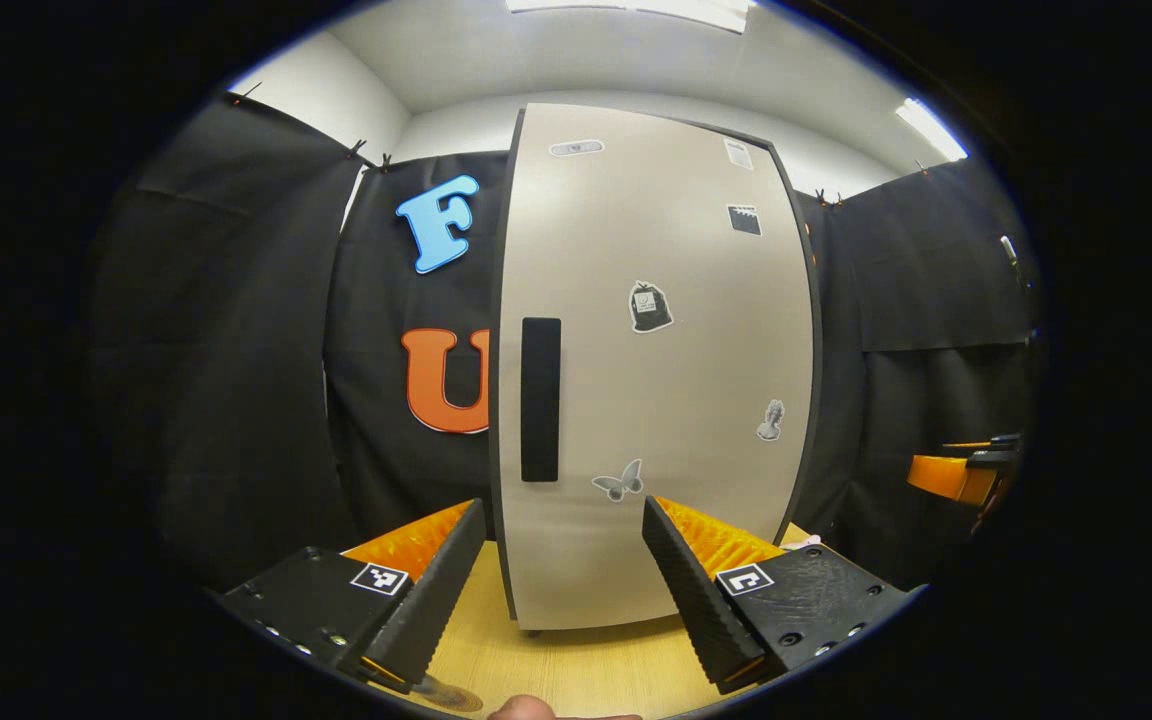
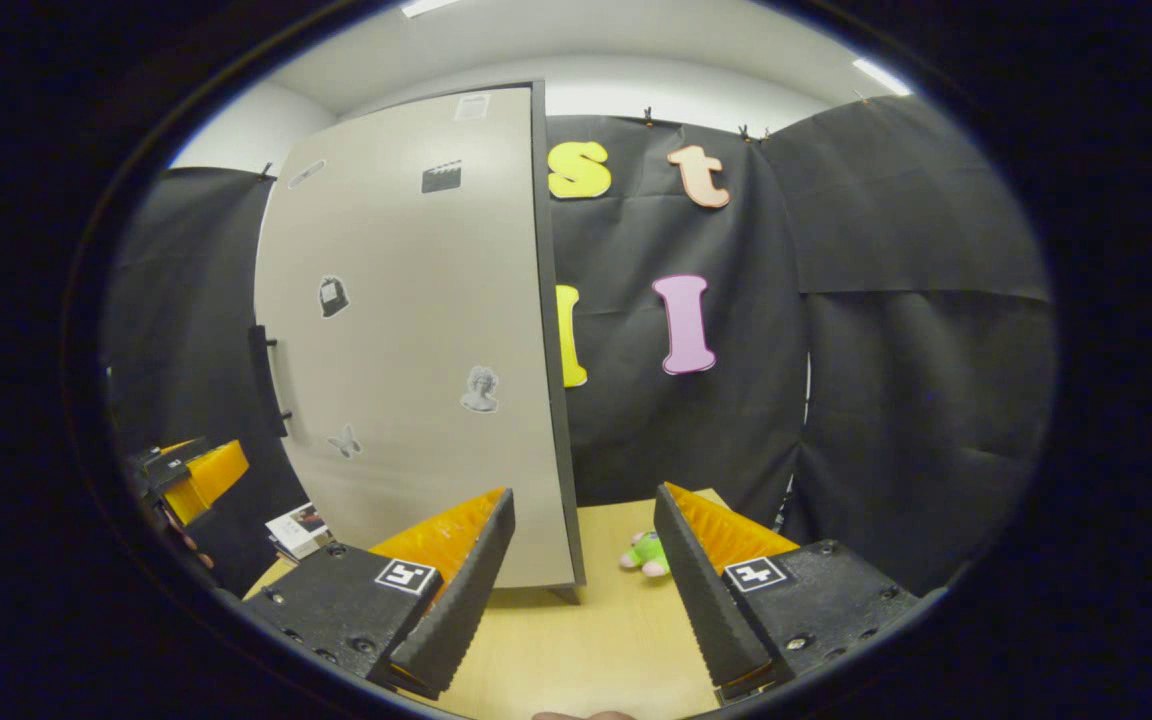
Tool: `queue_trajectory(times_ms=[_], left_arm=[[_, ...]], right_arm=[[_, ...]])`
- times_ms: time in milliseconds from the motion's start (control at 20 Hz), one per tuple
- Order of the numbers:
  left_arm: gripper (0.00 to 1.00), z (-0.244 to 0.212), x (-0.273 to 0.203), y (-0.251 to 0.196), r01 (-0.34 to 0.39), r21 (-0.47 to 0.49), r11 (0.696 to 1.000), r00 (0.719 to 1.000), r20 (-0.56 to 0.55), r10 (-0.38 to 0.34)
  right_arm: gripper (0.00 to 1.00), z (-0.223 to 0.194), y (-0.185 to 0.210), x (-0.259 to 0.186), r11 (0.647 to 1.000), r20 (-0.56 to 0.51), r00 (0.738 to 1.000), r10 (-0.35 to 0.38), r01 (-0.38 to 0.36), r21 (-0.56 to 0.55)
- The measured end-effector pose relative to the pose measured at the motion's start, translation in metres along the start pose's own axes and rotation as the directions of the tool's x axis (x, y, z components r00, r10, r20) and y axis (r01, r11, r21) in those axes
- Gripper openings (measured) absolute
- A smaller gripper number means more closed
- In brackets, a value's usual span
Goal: Open the cabinet door with the right hand, grasp the bottle in the cabinet with the left hand and place it on the coaster, then close the cabinet door with the right hand.
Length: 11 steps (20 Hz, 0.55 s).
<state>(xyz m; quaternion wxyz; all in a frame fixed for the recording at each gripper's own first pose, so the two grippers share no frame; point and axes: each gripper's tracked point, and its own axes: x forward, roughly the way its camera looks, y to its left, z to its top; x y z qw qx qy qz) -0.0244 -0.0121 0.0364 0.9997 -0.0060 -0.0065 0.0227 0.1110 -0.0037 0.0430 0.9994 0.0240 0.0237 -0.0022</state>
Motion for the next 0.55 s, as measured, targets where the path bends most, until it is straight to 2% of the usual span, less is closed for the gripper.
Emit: queue_trajectory(times_ms=[50,150,550], left_arm=[[0.96,0.0001,-0.0001,-0.0006,0.002,0.001,1.0,1.0,-0.001,-0.002],[0.96,0.0002,0.0002,0.0007,0.0,0.005,1.0,1.0,-0.001,0.0],[0.96,0.0006,-0.001,0.0053,-0.011,-0.001,1.0,1.0,-0.002,0.011]], right_arm=[[0.88,0.0003,0.0005,0.0003,1.0,0.0,1.0,0.001,-0.001,0.0],[0.9,0.001,0.0012,0.0,1.0,0.002,1.0,0.003,-0.003,-0.002],[0.9,-0.0035,0.0051,0.0001,1.0,-0.012,1.0,0.014,-0.014,-0.008]])
